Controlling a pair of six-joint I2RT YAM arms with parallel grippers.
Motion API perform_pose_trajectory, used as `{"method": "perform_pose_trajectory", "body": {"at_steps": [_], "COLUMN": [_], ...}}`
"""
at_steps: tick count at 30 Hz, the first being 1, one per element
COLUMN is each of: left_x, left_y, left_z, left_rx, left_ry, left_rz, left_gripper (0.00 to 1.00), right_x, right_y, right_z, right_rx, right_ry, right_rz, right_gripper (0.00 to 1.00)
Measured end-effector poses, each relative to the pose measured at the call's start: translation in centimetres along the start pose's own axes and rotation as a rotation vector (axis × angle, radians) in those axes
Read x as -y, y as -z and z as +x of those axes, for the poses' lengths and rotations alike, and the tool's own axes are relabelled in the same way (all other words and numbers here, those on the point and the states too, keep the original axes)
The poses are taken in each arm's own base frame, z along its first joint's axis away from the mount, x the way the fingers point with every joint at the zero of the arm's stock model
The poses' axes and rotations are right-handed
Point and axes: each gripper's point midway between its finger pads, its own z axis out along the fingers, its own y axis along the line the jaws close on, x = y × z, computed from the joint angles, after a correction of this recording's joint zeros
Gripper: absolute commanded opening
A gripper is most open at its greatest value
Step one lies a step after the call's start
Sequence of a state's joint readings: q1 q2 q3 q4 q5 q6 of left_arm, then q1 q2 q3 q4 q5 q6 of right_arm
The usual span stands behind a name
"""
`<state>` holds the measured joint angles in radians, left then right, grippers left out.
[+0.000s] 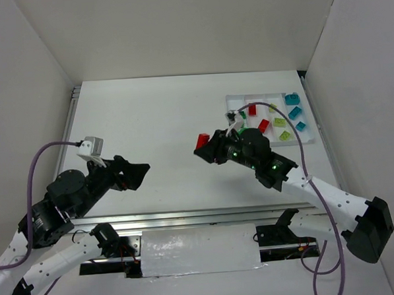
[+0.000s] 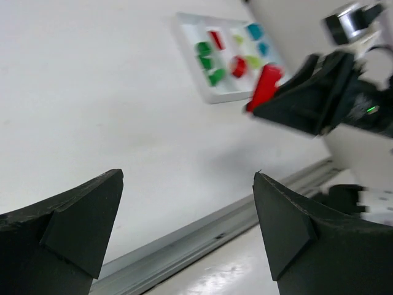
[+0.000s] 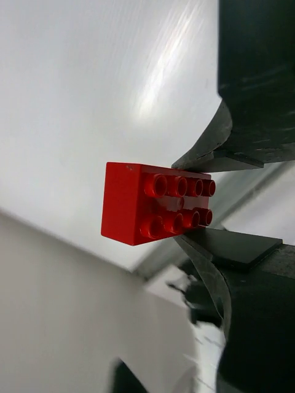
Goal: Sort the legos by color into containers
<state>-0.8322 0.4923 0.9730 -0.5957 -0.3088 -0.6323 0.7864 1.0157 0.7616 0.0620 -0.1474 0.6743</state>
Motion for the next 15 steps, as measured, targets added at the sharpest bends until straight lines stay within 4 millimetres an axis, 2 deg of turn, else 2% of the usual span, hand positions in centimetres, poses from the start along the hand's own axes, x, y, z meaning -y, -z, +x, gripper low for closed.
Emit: {"method": "perform_pose_trajectory", "body": {"at_steps": [4, 6, 8, 15], "left_x": [-3.9, -4.9, -5.3, -4.8], "left_y": [-0.4, -0.6, -0.7, -1.1], "left_z": [3.0, 4.5, 5.2, 5.7], "left_rx": [-0.057, -0.092, -0.116, -0.14], "left_ry": [-0.072, -0.099, -0.124, -0.149], "left_rz": [-0.143, -0.17, -0.179, -0.148], "left_gripper": [0.99, 0.99, 1.0, 0.99], "right_x": [7.9, 10.3, 12.0, 17.4], "right_y": [1.6, 2.6, 3.5, 6.9], "right_z": [-2.4, -3.3, -4.2, -6.8], "right_rx": [0.05, 0.063, 0.078, 0.134], "right_ry": [-0.084, -0.108, -0.125, -0.19], "right_rz": [0.299, 0.405, 0.477, 0.651], "right_gripper": [0.0, 0.0, 0.0, 0.0]}}
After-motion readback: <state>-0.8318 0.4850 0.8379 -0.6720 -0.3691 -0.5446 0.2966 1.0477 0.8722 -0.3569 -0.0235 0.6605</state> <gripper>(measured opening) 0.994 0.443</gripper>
